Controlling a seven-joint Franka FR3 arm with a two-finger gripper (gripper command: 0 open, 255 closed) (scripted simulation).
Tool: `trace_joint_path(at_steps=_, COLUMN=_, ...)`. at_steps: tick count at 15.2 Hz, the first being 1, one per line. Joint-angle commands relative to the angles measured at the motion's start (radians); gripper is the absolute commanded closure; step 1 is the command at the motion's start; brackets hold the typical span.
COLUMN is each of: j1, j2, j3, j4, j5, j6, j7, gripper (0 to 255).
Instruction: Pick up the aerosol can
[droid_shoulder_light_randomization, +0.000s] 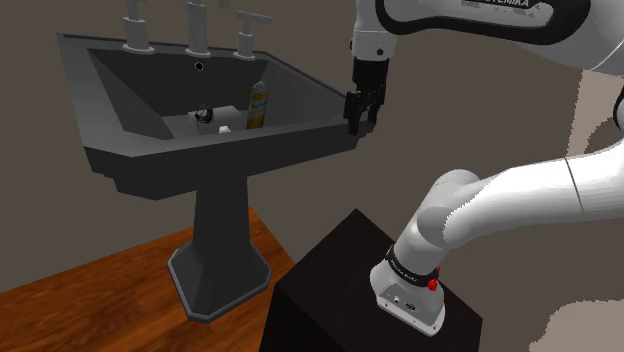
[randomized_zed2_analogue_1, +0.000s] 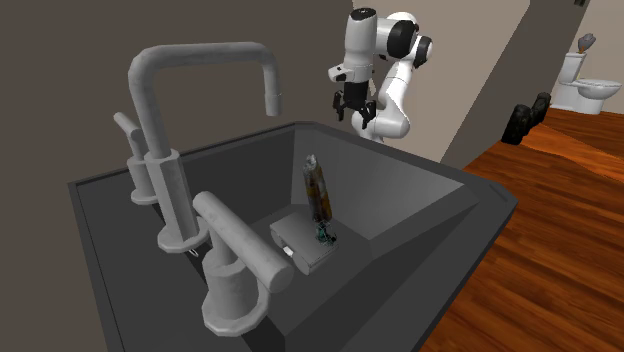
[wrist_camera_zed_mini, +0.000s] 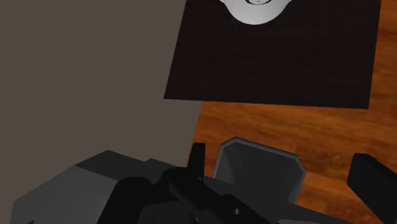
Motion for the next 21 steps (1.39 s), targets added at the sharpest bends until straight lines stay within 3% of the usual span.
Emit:
trace_joint_path(at_steps=1, j1=0.0, j2=0.0, j3=0.0, j4=0.0, j5=0.0, j6=0.0, j7=0.0, gripper=0)
trace_joint_path(at_steps=11, j1=-0.025, j2=0.367, j3=0.044, j4=0.267, j5=0.05, j6=0.148, j7=0.129, gripper=0)
trace_joint_path(at_steps=21, j1=-0.037, j2=0.731, j3=0.065, j4=0.651, j5=0.055, j6=0.18, j7=0.246, gripper=0)
